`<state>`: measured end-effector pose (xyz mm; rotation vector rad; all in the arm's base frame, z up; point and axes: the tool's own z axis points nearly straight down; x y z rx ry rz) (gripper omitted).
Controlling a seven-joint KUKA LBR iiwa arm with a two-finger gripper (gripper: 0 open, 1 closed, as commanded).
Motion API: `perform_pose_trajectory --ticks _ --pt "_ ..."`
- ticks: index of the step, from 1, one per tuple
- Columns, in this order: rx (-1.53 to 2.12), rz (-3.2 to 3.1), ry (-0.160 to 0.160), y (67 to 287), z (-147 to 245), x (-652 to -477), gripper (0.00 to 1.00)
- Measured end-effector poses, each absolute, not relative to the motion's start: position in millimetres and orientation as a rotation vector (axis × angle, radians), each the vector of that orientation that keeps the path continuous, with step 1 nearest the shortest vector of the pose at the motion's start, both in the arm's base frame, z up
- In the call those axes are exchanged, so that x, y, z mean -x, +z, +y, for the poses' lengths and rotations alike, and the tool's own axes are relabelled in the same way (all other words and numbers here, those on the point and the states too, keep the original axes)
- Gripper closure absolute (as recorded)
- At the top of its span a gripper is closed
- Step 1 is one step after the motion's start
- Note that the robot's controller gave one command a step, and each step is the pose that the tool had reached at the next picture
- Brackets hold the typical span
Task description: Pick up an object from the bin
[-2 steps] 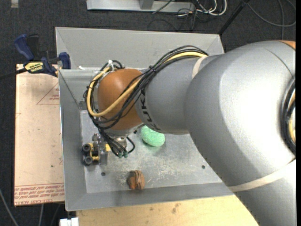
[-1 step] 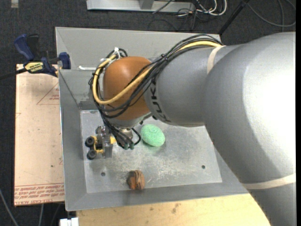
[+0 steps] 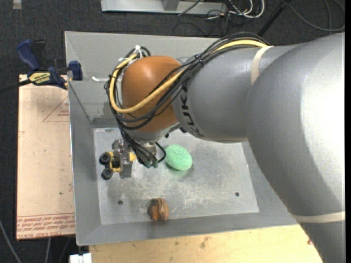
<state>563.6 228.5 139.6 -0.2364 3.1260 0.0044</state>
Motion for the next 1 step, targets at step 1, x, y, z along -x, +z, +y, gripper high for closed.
perform_pose_trajectory --ticks 1 --pt "0.226 3.136 0.000 189.8 227.0 -572.5 1.00"
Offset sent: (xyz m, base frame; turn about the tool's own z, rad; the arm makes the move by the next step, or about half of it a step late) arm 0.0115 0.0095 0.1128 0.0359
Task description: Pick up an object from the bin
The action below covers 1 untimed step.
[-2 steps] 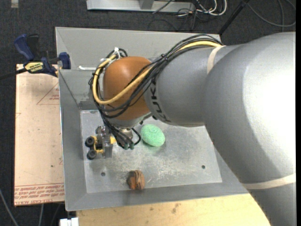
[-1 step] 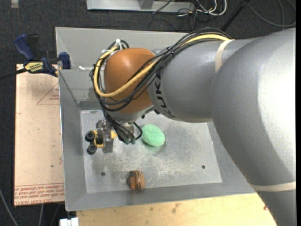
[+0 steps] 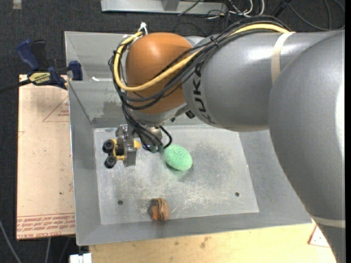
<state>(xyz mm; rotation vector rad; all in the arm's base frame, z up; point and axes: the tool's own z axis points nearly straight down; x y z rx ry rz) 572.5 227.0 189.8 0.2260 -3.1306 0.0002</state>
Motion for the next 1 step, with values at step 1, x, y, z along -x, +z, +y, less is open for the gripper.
perform_pose_trajectory --ticks 1 --pt "-0.194 -3.138 -0.002 241.7 235.0 -575.7 1.00"
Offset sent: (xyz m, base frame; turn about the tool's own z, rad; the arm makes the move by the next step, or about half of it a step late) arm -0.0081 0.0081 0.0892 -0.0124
